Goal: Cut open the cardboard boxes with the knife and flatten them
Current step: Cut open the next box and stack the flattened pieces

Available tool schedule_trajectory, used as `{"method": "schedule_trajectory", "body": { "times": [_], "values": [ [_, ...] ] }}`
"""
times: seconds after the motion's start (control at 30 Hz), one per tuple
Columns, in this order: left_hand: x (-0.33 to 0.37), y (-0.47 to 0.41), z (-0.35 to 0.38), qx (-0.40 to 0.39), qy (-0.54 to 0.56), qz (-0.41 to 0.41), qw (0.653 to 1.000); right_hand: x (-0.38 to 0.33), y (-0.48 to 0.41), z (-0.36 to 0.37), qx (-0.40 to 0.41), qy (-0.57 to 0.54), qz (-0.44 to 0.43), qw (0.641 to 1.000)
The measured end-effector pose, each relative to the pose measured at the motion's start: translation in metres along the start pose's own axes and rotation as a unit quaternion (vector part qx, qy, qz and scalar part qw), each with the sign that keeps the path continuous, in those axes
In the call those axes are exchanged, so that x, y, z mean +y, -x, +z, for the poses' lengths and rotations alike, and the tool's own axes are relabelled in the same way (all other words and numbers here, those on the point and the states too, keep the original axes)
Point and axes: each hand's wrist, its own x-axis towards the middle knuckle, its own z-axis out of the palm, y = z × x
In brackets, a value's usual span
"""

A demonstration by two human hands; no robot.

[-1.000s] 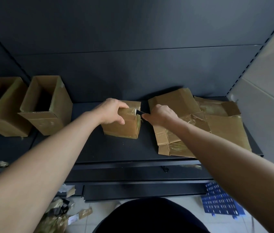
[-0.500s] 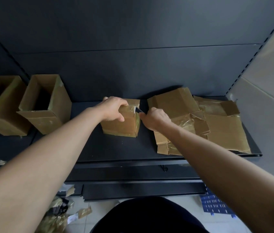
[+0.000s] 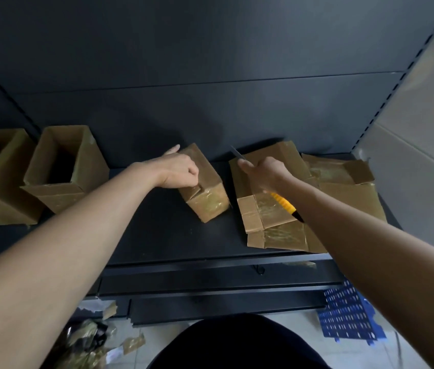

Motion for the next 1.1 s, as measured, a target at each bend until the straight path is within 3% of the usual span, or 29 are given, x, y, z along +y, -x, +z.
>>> {"method": "schedule_trajectory", "body": {
  "times": [0.2, 0.4, 0.57, 0.7, 0.77, 0.83, 0.93, 0.97, 1.1],
  "values": [
    [0.01, 0.0, 0.01, 0.024, -0.029, 0.059, 0.998, -0.029, 0.003, 0.017, -0.103, -0.214, -0.051, 0.97],
    [0.009, 0.006, 0.015, 0.107, 0.039, 0.088, 0.99, -0.042, 0.003, 0.028, -0.174, -0.251, 0.013, 0.952],
    [-0.005, 0.002, 0.022, 0.153, 0.209, 0.019, 0.966, -0.042, 0.004, 0.034, -0.247, -0.289, 0.047, 0.924],
    [-0.005, -0.001, 0.031, 0.17, 0.179, 0.036, 0.968, -0.047, 0.001, 0.036, -0.239, -0.303, 0.057, 0.921],
    [-0.004, -0.003, 0.037, 0.219, 0.185, 0.032, 0.957, -0.048, -0.001, 0.039, -0.234, -0.306, 0.064, 0.921],
    [-0.006, -0.007, 0.035, 0.304, 0.315, -0.014, 0.899, -0.051, 0.001, 0.041, -0.223, -0.323, 0.075, 0.917],
    [-0.014, -0.009, 0.024, 0.363, 0.566, -0.102, 0.733, -0.049, 0.002, 0.045, -0.213, -0.362, 0.088, 0.903],
    [-0.017, -0.01, 0.022, 0.357, 0.578, -0.137, 0.721, -0.048, 0.0, 0.046, -0.214, -0.372, 0.081, 0.9],
    [-0.017, -0.01, 0.03, 0.24, 0.356, -0.223, 0.875, -0.05, 0.0, 0.045, -0.226, -0.36, 0.069, 0.902]
  ]
}}
